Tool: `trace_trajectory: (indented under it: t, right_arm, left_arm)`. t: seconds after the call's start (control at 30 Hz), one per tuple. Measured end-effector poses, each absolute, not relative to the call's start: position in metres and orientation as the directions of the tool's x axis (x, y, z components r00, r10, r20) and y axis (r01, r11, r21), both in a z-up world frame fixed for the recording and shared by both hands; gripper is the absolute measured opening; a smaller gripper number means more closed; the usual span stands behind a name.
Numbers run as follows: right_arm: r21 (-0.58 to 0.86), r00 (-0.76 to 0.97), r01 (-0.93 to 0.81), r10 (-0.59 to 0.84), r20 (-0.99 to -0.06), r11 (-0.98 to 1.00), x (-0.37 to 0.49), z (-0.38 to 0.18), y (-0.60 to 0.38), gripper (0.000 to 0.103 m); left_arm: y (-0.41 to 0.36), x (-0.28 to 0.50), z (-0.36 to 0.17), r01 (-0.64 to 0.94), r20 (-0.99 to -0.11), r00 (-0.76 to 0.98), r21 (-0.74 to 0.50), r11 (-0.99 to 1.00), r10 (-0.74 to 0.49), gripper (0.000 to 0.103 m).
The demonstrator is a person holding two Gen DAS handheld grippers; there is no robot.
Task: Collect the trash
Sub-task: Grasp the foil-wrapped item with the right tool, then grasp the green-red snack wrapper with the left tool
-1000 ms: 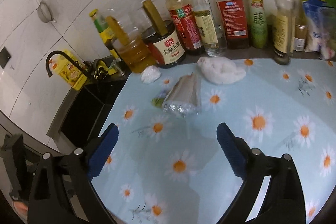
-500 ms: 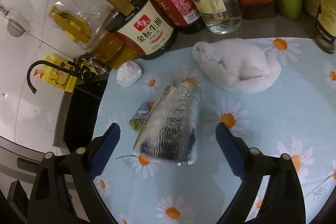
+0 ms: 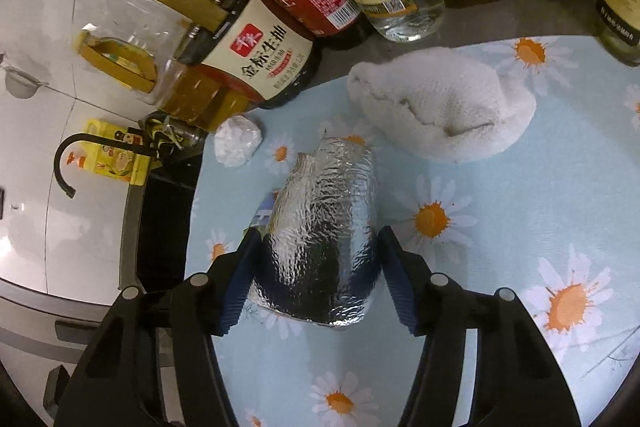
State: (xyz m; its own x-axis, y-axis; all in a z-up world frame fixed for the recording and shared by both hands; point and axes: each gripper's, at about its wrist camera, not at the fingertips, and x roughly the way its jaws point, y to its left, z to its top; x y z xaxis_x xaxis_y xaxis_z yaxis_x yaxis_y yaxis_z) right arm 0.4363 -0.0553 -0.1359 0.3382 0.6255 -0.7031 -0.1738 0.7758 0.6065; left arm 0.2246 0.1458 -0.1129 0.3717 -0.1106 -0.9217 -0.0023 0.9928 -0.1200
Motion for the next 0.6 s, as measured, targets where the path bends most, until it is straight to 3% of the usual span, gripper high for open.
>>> trace_trajectory:
  t: [0.33,0.4,0.6]
  right_arm:
    - [0.596,0.370,-0.231,0.636,-0.677,0.769,0.397,-0.113,-0.087,0.060]
    - [0.585,0.387,-0.242,0.630,-0.674,0.774,0.385,-0.110,-0.098,0.060]
    - [0.577,0.417,-0.252,0.625,-0.660,0.777,0.353,-0.107,-0.127,0.060]
  left_arm:
    - [0.120,0.265,-0.103,0.066,-0.913,0.389,-0.103,0.993,-0.120,0.083]
    - [0.113,0.278,-0.101,0.068,-0.911,0.396,-0.092,0.993,-0.111,0.090]
    - [0.085,0.320,-0.103,0.111,-0.911,0.385,-0.111,0.988,-0.145,0.095]
